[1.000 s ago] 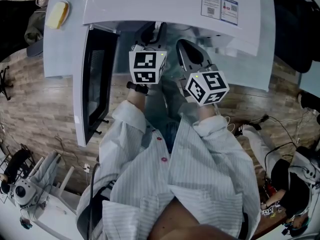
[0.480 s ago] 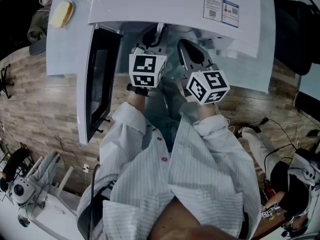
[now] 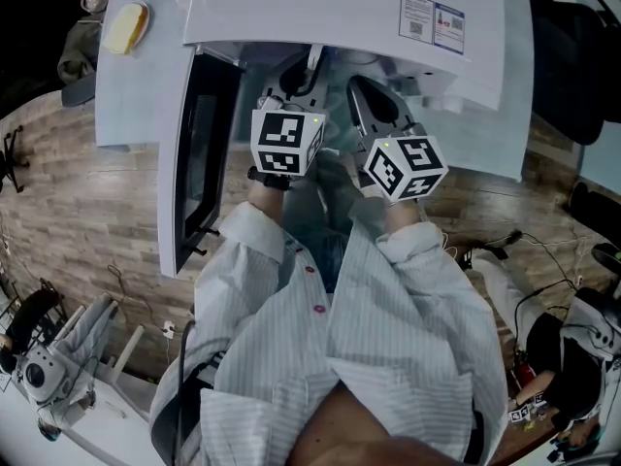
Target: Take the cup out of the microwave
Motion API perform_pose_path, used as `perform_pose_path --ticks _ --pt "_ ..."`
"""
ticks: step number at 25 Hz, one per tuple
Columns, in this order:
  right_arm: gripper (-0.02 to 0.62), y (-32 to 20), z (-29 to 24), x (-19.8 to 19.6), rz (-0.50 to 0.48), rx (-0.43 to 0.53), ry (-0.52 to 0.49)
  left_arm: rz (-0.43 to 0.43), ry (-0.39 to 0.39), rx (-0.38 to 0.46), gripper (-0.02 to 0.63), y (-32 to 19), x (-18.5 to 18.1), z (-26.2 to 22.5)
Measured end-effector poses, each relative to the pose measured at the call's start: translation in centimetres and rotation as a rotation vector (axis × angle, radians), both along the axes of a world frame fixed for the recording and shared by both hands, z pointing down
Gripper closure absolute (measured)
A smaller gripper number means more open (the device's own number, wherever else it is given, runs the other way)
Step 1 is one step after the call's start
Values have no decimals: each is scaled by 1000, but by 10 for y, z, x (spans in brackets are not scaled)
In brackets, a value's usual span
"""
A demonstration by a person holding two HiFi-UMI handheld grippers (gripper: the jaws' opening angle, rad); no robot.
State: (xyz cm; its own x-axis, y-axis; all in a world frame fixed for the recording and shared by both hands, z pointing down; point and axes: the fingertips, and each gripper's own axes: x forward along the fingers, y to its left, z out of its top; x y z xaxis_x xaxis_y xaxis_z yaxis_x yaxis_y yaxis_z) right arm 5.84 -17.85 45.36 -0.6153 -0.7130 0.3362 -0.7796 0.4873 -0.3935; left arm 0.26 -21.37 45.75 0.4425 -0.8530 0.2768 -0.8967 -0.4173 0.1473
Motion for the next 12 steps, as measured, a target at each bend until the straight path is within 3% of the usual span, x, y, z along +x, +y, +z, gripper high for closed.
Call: perform_pose_path --ticks 12 --pt "557 4 -14 -11 5 13 -2 27 8 3 543 17 -8 -13"
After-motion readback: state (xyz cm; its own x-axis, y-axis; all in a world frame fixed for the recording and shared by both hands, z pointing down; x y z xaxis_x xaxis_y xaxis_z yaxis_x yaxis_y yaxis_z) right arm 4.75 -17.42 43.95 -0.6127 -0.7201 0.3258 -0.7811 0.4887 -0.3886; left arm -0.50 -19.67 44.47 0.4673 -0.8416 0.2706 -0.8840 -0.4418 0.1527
